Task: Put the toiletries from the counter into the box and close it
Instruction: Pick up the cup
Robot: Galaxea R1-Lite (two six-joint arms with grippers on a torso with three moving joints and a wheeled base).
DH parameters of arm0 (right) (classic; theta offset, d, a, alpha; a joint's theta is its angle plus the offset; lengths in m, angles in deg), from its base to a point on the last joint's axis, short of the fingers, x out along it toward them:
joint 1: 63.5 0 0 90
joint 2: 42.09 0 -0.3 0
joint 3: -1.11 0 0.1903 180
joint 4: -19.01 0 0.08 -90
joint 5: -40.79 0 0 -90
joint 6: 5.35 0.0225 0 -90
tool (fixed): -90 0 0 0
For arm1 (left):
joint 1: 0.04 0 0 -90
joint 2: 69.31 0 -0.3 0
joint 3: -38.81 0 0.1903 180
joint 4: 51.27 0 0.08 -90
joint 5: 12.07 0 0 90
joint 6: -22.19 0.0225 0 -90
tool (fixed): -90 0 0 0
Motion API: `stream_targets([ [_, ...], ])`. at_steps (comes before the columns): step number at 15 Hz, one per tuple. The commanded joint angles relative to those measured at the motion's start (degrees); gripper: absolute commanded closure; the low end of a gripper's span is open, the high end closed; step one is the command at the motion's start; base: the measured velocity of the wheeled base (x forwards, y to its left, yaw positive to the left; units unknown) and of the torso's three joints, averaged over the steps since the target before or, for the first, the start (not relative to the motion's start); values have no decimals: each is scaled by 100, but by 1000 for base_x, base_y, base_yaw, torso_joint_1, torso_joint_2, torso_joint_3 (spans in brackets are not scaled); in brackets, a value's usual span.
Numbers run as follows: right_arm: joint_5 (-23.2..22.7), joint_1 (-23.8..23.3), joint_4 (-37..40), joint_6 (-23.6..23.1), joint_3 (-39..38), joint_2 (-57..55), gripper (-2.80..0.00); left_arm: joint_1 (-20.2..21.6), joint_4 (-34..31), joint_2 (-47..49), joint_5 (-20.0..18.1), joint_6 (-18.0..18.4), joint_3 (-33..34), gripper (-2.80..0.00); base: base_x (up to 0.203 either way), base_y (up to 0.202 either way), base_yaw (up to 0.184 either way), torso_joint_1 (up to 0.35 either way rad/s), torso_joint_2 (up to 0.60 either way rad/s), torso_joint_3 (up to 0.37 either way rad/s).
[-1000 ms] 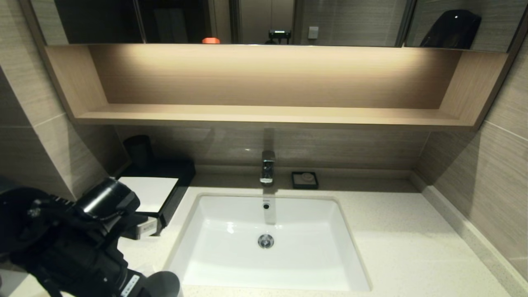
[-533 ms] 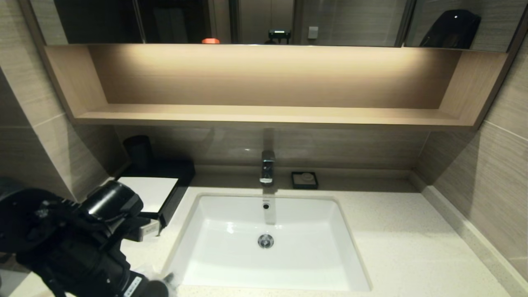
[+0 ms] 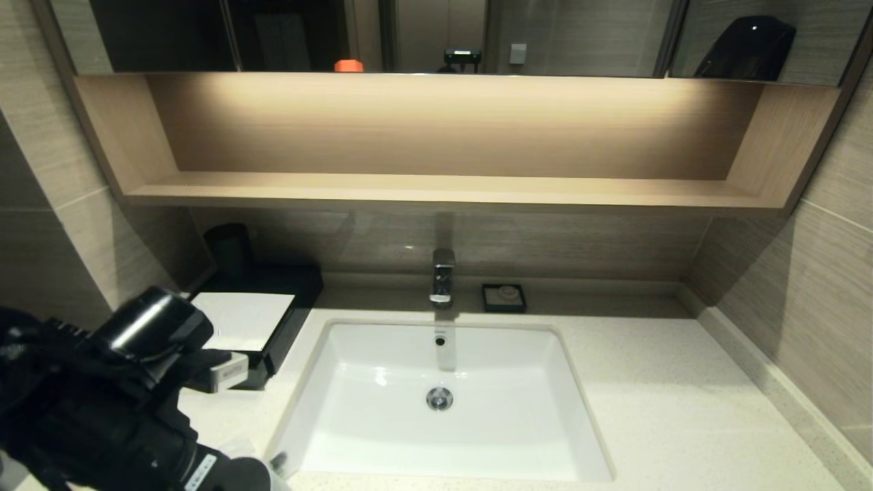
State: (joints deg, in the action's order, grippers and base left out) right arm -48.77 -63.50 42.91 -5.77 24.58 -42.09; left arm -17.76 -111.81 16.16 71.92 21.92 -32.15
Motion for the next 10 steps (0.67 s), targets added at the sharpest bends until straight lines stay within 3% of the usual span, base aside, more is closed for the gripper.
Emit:
stream_targets([
  [1,0,0,-1,-2,-1,0,0,31,-52,-435,1,-3,-73,0,0,0,0,0,0,0],
  [5,0,0,-1,-2,-1,0,0,263,-306,-742,326,0,-339,0,0,0,0,0,0,0],
  [10,0,0,-1,-2,-1,0,0,1385,-320,-520,736,-24,-868,0,0,0,0,0,0,0],
])
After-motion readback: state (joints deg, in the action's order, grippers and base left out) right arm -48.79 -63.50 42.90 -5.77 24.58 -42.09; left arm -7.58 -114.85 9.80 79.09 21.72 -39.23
